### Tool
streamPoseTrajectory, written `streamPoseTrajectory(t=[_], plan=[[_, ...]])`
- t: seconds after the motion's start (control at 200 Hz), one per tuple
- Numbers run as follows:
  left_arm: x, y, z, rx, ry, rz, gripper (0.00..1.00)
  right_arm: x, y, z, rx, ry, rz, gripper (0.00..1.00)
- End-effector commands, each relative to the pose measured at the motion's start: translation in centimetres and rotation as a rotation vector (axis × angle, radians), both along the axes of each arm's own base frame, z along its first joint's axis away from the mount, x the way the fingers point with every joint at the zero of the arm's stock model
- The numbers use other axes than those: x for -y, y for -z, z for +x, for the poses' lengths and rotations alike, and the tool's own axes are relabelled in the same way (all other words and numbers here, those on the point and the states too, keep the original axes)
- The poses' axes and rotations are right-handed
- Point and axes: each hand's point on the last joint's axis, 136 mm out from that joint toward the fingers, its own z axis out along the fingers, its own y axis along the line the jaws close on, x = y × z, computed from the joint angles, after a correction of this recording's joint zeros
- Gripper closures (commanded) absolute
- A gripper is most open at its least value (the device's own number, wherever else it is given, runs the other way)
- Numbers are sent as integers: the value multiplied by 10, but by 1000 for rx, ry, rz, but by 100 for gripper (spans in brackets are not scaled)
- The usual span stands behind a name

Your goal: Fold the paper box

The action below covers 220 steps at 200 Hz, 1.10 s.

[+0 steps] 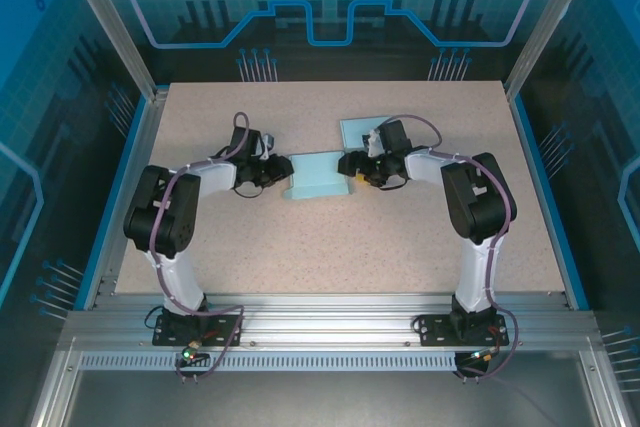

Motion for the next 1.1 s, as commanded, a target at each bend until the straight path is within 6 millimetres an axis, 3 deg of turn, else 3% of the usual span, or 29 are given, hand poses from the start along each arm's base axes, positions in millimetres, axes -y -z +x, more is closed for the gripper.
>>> streamPoseTrajectory(t=[0.0, 0.24, 0.535, 0.765, 0.94, 1.096], plan=[[-6, 12, 3, -29, -19, -9, 77, -18, 22, 0, -34, -35, 63, 24], [-19, 26, -5, -68, -64, -63, 86, -31, 25, 4, -47, -37, 135, 24], [-17, 32, -3, -76, -76, -126, 87, -55, 29, 2, -58, -78, 188, 25], [-15, 27, 0, -70, -64, -145, 85, -72, 15, 4, -27, -118, 252, 30], [-10, 8, 2, -31, -48, -186, 76, -75, 4, 4, -15, -128, 271, 51], [-11, -23, 2, 36, -39, -185, 55, -72, -11, 0, -19, -115, 303, 59]])
